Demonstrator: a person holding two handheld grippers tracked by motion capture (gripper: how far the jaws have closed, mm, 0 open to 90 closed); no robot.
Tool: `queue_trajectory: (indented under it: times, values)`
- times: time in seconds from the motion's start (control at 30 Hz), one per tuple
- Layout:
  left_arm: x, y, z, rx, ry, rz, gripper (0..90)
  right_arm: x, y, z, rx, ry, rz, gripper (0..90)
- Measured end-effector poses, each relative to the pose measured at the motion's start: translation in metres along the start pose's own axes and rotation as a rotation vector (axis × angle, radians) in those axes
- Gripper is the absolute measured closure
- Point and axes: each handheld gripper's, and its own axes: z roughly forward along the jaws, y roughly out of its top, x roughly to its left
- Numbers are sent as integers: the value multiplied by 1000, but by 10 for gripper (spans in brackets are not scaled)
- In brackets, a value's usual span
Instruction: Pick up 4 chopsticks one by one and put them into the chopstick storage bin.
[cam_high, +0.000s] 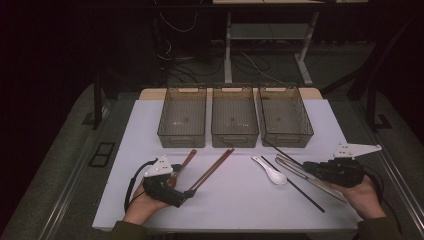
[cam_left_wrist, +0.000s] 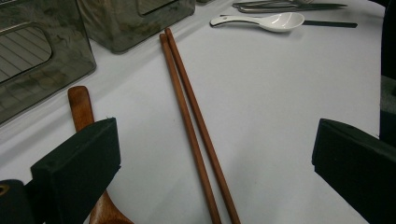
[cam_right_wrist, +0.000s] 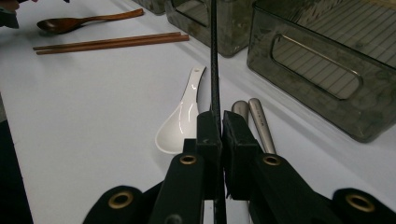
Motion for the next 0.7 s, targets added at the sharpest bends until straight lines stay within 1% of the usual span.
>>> queue_trajectory:
  times: [0.13,0.2,0.43,0.47,0.7]
  values:
    - [-1,-1,0,-12,2,-15,3,1,6,5,1,8,-2,856]
    - [-1,-2,1,-11,6,-18,3,1,7,6,-1,12,-5,856]
    - [-1,-3,1,-16,5,-19,3,1,15,12,-6,22,-12,856]
    - [0,-4,1,-18,5,-21,3,1,18,14,-6,24,-20,856]
    - [0,-4,1,-19,5,-27,3,1,24,20,-5,37,-20,857]
